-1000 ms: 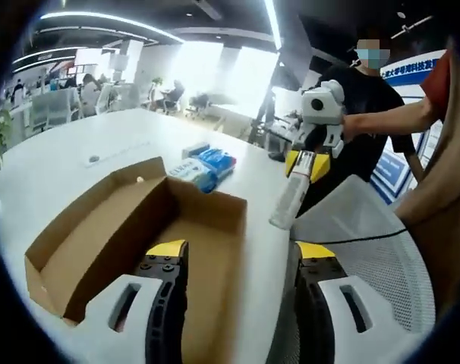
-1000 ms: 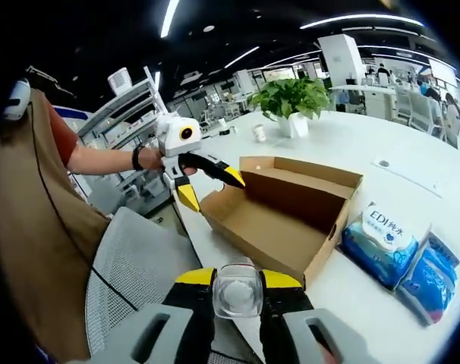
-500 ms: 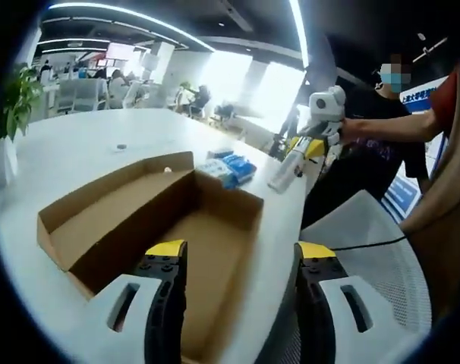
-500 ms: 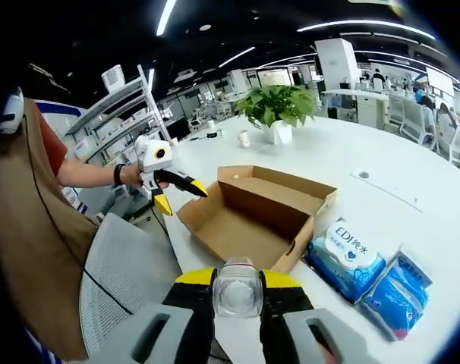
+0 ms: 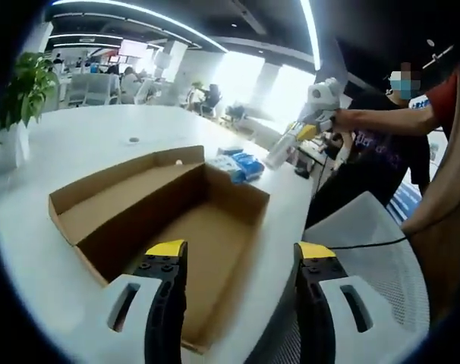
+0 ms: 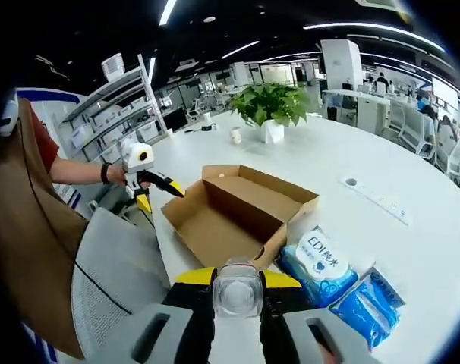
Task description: Operate the shoe box by opening the lid, removing the specified soft item, and placing it in the target area until the item is outside and the box remains undamaged.
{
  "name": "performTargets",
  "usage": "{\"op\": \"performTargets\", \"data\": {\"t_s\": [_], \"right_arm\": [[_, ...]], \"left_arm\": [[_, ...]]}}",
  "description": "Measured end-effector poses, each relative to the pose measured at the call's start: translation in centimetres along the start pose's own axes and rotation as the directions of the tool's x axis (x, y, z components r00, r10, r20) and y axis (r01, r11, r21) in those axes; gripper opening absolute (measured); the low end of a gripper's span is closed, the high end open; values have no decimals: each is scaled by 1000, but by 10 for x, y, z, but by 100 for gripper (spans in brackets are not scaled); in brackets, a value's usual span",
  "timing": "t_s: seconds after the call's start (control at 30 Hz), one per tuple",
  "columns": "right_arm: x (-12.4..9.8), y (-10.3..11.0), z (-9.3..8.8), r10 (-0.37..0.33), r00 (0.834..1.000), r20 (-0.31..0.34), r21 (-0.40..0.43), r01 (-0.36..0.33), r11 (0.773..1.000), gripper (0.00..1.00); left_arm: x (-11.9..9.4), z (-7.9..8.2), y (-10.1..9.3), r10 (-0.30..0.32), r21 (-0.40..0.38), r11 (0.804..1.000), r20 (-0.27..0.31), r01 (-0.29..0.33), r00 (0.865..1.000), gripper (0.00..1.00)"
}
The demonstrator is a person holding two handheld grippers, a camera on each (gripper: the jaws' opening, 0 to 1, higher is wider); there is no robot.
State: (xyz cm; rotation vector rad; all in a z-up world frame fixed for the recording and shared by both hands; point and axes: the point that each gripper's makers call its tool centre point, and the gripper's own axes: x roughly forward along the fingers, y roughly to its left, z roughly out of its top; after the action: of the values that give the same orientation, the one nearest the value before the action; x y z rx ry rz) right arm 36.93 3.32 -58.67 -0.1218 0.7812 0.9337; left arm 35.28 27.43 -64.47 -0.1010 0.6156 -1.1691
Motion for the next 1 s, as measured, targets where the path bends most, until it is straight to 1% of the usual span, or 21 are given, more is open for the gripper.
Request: {"op": "performTargets", "data": {"t_s": [0.3, 0.47, 0.63, 0.87, 1.0], "right_arm": [[8, -24, 19, -4, 1000, -6, -25, 4, 1000, 17], [13, -35, 27, 2, 1000, -17, -38, -3, 999, 17], [16, -55, 32, -12, 1000, -18, -42, 11, 999, 17], [18, -74, 34, -16, 998, -69, -82, 10, 997, 17], [18, -87, 38, -23, 996, -82, -92, 15, 996, 17]], "left_arm": [[-9, -9, 2, 35, -27, 999, 5, -34, 999, 56], [-16, -17, 1, 50, -34, 998, -9, -51, 999, 55], [-24, -20, 3, 72, -39, 997, -14, -73, 997, 55], [-30, -21, 4, 94, -51, 994, -11, -95, 995, 55], [-30, -22, 4, 98, -54, 994, -13, -98, 995, 55]]}}
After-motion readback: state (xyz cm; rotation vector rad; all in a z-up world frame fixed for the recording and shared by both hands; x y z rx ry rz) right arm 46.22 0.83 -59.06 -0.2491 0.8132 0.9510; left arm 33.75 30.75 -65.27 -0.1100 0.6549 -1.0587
